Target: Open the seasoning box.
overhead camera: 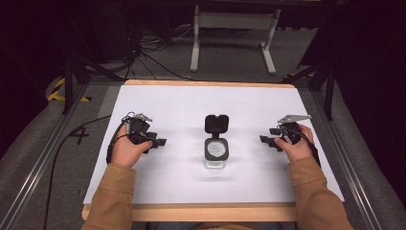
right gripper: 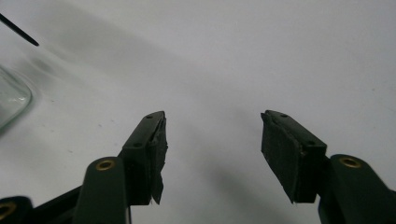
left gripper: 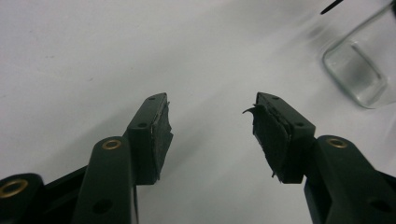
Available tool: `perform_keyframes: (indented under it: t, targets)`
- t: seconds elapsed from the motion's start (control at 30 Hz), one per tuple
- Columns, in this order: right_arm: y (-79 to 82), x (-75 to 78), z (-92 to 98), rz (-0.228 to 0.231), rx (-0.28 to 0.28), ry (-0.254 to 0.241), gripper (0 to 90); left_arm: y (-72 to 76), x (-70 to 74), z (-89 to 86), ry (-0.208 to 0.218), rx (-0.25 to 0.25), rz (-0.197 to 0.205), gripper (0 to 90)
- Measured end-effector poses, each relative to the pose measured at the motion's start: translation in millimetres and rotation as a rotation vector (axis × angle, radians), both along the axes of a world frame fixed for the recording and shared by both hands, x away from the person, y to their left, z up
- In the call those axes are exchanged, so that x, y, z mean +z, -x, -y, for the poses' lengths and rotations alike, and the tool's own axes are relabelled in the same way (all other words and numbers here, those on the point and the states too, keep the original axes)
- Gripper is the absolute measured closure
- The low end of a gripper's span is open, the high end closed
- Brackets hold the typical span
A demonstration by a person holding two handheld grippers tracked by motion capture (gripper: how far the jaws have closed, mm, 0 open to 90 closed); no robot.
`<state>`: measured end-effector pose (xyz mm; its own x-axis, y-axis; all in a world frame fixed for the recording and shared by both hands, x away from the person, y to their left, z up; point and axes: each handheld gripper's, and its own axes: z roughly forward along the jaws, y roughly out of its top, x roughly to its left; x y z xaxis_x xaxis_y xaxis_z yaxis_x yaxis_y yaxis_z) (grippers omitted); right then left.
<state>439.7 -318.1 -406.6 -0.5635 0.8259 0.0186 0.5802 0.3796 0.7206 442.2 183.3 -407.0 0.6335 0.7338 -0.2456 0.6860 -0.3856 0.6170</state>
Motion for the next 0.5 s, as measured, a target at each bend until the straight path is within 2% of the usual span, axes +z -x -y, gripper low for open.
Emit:
perform_keyframes:
  t: [0.2,0.3,0.5]
  targets:
    - [-4.4,-12.8,2.7,-0.033,-0.01,0.025,41.0,-4.3,-11.3,-4.1,-0.02,0.024,-0.014,45.0]
    - [-5.9,-19.0,3.3,-0.055,-0.018,0.03,41.0,-5.9,-15.8,-5.0,-0.032,0.023,-0.005,44.8]
    - [-6.7,-24.5,2.0,-0.043,-0.009,0.044,41.0,-8.2,-24.7,-4.1,-0.047,-0.01,0.026,43.3]
